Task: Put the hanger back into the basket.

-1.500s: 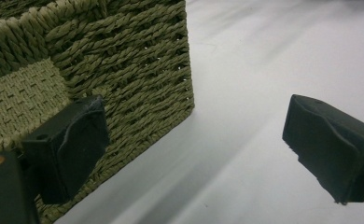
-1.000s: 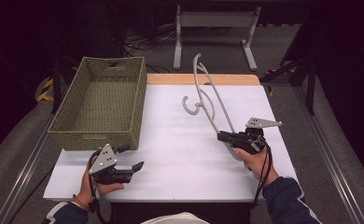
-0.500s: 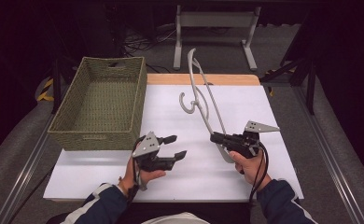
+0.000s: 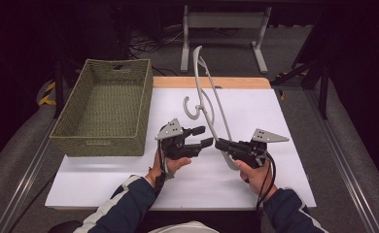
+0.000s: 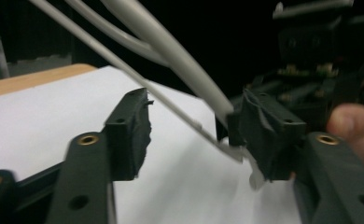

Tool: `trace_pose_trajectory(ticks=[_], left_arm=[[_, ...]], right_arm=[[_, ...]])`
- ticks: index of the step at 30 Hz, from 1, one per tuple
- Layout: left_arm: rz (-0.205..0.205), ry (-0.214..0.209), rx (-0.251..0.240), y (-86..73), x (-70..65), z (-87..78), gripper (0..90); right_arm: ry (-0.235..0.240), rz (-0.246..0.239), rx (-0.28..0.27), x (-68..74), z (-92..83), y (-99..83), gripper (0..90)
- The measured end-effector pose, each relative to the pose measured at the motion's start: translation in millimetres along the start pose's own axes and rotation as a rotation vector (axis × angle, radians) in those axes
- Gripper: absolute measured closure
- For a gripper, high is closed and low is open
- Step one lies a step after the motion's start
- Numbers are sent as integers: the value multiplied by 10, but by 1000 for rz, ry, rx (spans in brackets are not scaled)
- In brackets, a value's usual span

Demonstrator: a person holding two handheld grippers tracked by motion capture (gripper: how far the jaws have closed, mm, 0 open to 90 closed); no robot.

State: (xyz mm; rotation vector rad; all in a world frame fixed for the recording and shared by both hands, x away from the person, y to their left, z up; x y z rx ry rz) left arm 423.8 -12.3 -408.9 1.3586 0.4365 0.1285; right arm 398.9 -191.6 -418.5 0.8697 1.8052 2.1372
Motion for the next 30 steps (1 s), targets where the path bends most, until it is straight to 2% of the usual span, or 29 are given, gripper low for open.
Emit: trace_pose_trajectory(ticks=[4, 5, 8, 11, 15, 19, 21, 23, 25, 26, 27, 29, 30], left_arm=[[-37, -14, -17, 0, -12, 36, 514], [-57, -22, -21, -12, -9, 42, 522], [-86, -45, -22, -49, -24, 56, 590], [-85, -45, -24, -51, -35, 58, 655], [-98, -46, -49, -34, -26, 40, 689], [-85, -57, -51, 8, -63, 40, 717], [-65, -50, -54, 36, -70, 42, 743], [-63, -46, -59, 81, -67, 25, 774], [-42, -31, -64, 119, -50, 3, 805], [-26, -28, -64, 134, -44, -8, 813], [13, -15, -46, 159, -54, -20, 812], [5, -12, -41, 176, -64, -23, 812], [14, 2, -34, 187, -55, -23, 812]], right_arm=[[11, -16, 4, 41, 31, -20, 830], [17, -24, 6, 52, 38, -25, 830], [23, -46, 15, 89, 62, -36, 829], [35, -51, 19, 104, 80, -55, 827], [47, -48, 16, 115, 81, -50, 826], [52, -60, 8, 130, 89, -41, 819], [51, -68, 13, 138, 91, -43, 796], [53, -66, 15, 137, 88, -44, 779], [40, -75, 15, 134, 79, -38, 750], [32, -80, 14, 129, 73, -33, 697], [21, -81, 15, 122, 67, -31, 661], [10, -81, 22, 110, 57, -34, 663], [3, -87, 29, 97, 40, -39, 655]])
Point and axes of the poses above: each handheld gripper's, and its own axes: z roughly forward along the jaws, y roughly out of its top, x roughly to its left, the point moved 5 cm from there along z, roughly forward along the jaws, and after that the axes turned 15 degrees about -x, right-handed, at the moved point
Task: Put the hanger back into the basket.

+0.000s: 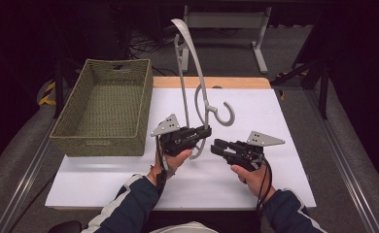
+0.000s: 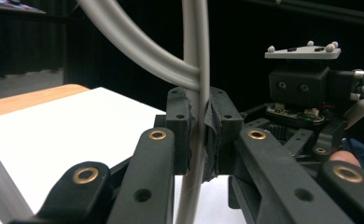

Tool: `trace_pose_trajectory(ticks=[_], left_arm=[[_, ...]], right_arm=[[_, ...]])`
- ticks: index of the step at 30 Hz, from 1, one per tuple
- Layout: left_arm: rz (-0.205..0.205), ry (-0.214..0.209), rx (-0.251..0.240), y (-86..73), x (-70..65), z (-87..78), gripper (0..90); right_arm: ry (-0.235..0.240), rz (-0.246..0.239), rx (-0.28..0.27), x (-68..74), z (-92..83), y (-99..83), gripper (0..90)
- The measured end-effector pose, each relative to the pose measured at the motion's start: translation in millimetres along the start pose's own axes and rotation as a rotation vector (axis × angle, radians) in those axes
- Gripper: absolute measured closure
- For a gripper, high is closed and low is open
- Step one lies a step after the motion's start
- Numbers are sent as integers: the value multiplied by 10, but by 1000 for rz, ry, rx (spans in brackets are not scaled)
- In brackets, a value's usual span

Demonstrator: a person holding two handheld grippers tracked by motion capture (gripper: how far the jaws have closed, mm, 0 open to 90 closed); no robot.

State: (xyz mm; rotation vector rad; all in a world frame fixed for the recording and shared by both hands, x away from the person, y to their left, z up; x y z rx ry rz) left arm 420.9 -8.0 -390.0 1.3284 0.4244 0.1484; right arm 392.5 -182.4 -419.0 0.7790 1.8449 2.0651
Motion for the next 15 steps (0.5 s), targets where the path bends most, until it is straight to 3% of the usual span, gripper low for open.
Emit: trace_pose_trajectory(ticks=[1, 3, 8, 15], left_arm=[[6, 12, 15, 2, 9, -1, 812], [22, 44, 48, -11, 36, -12, 812], [49, 80, 79, 14, 76, -34, 813], [124, 89, 103, 133, 40, 14, 813]], right_arm=[[-12, -29, 15, -15, -36, -10, 595], [-26, -42, 25, -22, -58, -12, 559], [-121, -165, 92, -114, -235, -42, 479], [-187, -169, 120, -230, -424, -86, 424]])
Point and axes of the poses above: each handheld gripper's, and its own axes: z roughly forward along the jaws, y roughly out of its top, x roughly to its left, the point moved 5 cm from there along z, roughly forward along the jaws, and after that the axes turned 15 degrees about -x, right-handed, at the moved point
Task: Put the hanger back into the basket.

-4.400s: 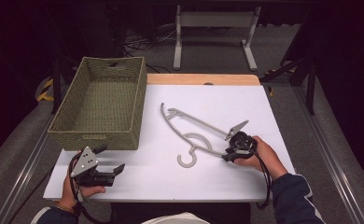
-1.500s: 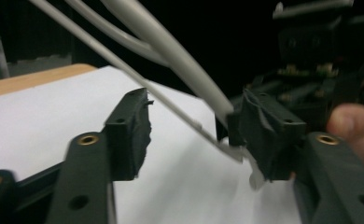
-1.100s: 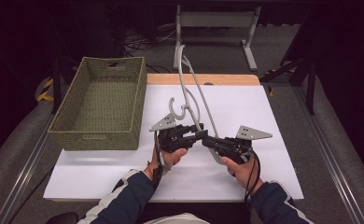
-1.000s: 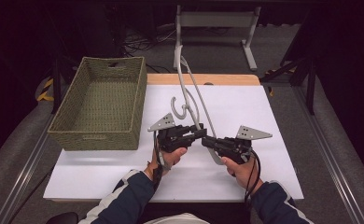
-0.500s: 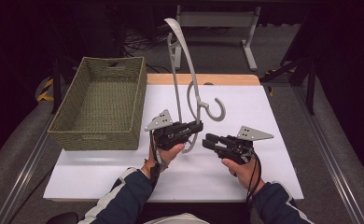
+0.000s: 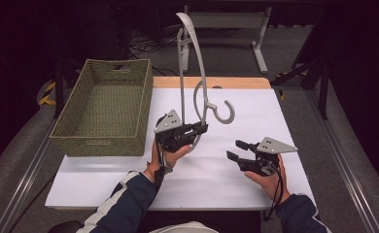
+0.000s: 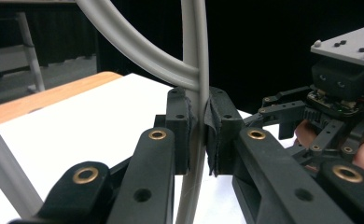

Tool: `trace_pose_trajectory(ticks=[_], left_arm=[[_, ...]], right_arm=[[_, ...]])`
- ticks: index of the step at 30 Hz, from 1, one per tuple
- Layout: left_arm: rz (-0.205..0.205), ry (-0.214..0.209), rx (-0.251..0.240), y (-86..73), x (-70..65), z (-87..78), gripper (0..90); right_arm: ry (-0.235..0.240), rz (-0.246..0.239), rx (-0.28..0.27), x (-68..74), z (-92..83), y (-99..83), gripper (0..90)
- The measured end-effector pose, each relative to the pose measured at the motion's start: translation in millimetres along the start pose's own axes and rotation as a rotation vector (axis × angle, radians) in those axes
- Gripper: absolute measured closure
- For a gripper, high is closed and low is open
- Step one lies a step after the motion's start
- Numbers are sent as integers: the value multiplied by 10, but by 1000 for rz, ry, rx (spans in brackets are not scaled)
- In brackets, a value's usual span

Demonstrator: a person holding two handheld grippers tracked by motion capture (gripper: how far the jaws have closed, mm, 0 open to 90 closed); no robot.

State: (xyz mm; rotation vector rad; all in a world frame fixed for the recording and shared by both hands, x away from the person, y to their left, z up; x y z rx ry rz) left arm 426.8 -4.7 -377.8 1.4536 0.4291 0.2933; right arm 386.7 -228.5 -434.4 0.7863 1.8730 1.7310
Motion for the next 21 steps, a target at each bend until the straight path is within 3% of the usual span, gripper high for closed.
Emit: trace_pose_trajectory(ticks=[4, 9, 17, 21], left_arm=[[52, 10, 6, 126, -14, 2, 814], [120, 28, 12, 267, 3, -44, 814], [149, 41, 3, 390, 66, -123, 814], [171, 54, 1, 437, 102, -167, 814]], right_arm=[[-26, 0, 1, -49, -13, -1, 385], [-73, -64, 33, -74, 17, -17, 290], [-111, -124, 47, -75, 46, -42, 167], [-134, -186, 63, -59, 81, -105, 134]])
Point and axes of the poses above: each handheld gripper's, and its own axes: z roughly forward along the jaws, y roughly out of its top, x roughly to its left, the point moved 5 cm from there along z, roughly forward along the jaws, and after that the axes turned 15 degrees about -x, right-handed, at the moved point
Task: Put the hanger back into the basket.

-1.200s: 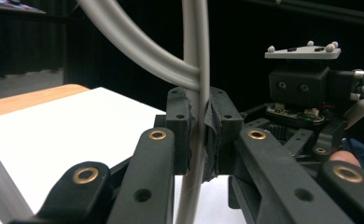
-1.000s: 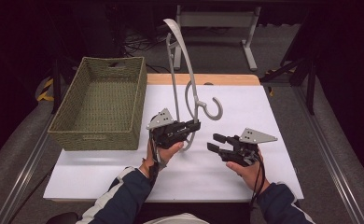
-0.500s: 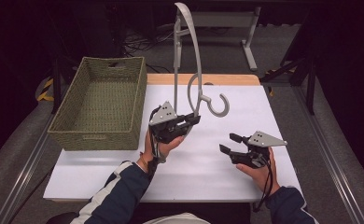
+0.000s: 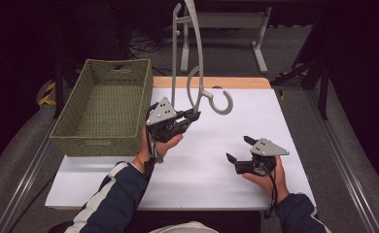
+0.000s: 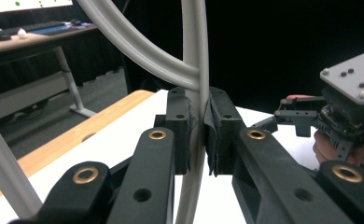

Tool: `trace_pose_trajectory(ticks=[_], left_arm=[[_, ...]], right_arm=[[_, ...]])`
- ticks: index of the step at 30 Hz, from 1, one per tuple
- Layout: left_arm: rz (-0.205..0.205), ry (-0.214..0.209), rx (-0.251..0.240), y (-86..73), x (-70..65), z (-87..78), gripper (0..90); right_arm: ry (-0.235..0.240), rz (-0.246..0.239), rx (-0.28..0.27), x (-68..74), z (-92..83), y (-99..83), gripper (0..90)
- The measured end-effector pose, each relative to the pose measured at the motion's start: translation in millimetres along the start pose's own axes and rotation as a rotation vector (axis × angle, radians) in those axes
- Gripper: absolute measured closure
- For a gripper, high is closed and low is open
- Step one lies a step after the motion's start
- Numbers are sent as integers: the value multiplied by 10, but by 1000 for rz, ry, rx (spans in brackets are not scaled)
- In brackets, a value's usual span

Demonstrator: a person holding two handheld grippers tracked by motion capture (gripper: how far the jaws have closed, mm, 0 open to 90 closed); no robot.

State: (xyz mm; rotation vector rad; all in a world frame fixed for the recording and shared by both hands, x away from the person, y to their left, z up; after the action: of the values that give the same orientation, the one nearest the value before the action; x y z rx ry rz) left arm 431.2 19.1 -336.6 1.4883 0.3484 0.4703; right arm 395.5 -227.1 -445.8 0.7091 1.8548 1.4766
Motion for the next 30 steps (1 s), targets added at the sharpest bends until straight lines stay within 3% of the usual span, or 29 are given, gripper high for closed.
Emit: trace_pose_trajectory(ticks=[5, 9, 17, 30], left_arm=[[15, 7, 5, 58, 30, -33, 814], [65, 31, -6, 141, 76, -72, 814], [119, 65, 1, 272, 185, -179, 814], [117, 143, 35, 297, 453, -431, 814]], right_arm=[[4, -14, 17, 32, 32, -36, 126], [8, -26, 10, 51, 33, -32, 126], [9, -22, 17, 55, 38, -44, 126], [18, -19, 29, 77, 59, -65, 126]])
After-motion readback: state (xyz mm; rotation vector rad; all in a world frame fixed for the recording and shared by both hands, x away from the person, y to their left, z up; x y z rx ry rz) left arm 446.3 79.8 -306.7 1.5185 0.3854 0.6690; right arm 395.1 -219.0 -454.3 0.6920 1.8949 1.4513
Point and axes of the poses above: each handheld gripper's, and its own axes: z roughly forward along the jaws, y roughly out of its top, x roughly to its left, the point moved 5 cm from there along z, roughly forward along the jaws, and after that the axes turned 15 degrees about -x, right-handed, at the moved point
